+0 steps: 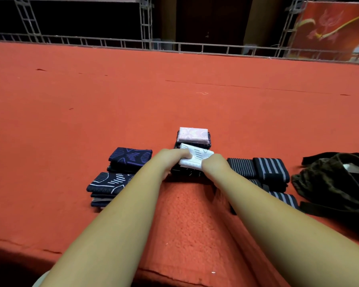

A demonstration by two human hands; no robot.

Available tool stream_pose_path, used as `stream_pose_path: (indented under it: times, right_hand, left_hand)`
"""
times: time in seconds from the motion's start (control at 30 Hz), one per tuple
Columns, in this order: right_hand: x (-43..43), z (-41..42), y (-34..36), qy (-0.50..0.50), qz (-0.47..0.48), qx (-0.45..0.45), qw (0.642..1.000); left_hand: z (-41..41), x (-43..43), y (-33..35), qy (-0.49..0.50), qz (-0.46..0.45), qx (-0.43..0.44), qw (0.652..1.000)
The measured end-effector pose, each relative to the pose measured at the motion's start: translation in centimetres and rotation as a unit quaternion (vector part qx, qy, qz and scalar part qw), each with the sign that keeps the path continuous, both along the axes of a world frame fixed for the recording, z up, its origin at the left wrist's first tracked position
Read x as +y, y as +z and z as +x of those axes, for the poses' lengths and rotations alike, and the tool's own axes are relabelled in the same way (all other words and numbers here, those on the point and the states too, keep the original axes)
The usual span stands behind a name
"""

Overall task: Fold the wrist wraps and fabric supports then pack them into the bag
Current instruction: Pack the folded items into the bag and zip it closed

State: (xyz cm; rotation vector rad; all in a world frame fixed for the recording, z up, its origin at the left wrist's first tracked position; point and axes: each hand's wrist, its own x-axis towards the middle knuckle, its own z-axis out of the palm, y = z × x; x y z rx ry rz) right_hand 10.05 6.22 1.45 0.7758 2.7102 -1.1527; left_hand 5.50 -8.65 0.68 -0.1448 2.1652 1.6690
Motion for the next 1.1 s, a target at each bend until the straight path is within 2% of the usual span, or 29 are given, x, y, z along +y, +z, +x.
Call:
stream_pose_path:
  times: [0.07,0.17,0.23,0.37,0.43,0.53,0.77,0.97,1.1]
  right_hand:
    - [-0.1,0.8,0.9,0.012,0.025,0.003,1.000]
    - [0.1,1.7,3.1,0.048,0.009,-0.001,0.999]
    - [0.4,2.7,5.7,0.079,0.044,0.001,0.996]
    - [2.2,4.9,10.4,0.174,0.065,0.088,0.979]
    - [3.6,6.2,12.1,0.239,0.038,0.115,0.963]
    - [6.0,8.1,13.8,0.277,-0.029,0.144,0.950]
    - [12.4,13.6,15.9,0.203,-0.105,0.192,0.954]
    - [20.5,18.8,16.6,0.146,-0.113,0.168,0.968]
    - [26.6,22.0,16.2,0.082,-0.128,0.172,0.973]
  left_hand:
    - [0.6,-0.6,0.4,-0.011,-0.002,0.030,0.999]
    - [1.3,-1.6,2.6,-0.021,0.013,0.089,0.996]
    - [1.8,-2.3,4.7,-0.035,0.019,0.115,0.993]
    - [2.6,-3.1,9.3,-0.094,0.029,0.160,0.982]
    - [3.3,-2.7,11.6,-0.135,0.046,0.178,0.974]
    - [4.7,-1.0,14.4,-0.196,0.079,0.193,0.958]
    - [7.1,7.5,16.8,-0.289,0.132,0.189,0.929]
    - [10.3,17.1,17.4,-0.376,0.101,0.195,0.900]
    - [12.3,23.8,17.3,-0.399,0.088,0.208,0.889]
